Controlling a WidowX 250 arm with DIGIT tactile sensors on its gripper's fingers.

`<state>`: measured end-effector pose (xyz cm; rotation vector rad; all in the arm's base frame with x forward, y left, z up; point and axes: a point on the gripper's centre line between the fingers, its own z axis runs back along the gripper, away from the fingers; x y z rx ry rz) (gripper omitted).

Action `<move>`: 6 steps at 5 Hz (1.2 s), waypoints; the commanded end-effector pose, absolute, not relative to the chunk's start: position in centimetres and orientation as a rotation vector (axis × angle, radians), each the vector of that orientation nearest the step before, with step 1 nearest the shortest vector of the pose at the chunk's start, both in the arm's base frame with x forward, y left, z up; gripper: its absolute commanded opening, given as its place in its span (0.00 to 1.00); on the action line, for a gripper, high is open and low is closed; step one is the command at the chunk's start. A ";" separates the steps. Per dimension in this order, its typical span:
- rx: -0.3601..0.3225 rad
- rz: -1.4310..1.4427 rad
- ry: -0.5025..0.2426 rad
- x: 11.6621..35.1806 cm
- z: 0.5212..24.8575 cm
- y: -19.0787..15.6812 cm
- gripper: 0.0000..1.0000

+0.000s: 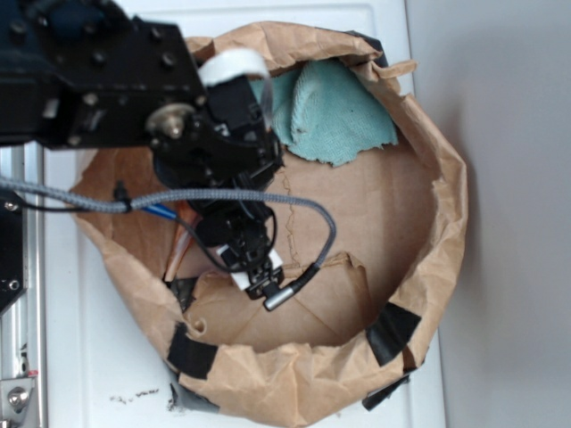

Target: Grab the shell.

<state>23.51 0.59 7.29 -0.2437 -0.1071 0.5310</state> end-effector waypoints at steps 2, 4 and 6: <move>-0.022 0.483 -0.254 23.7 3.1 1.9 1.00; -0.025 0.497 -0.263 23.2 4.8 1.5 1.00; -0.117 0.524 -0.199 22.7 9.0 1.8 1.00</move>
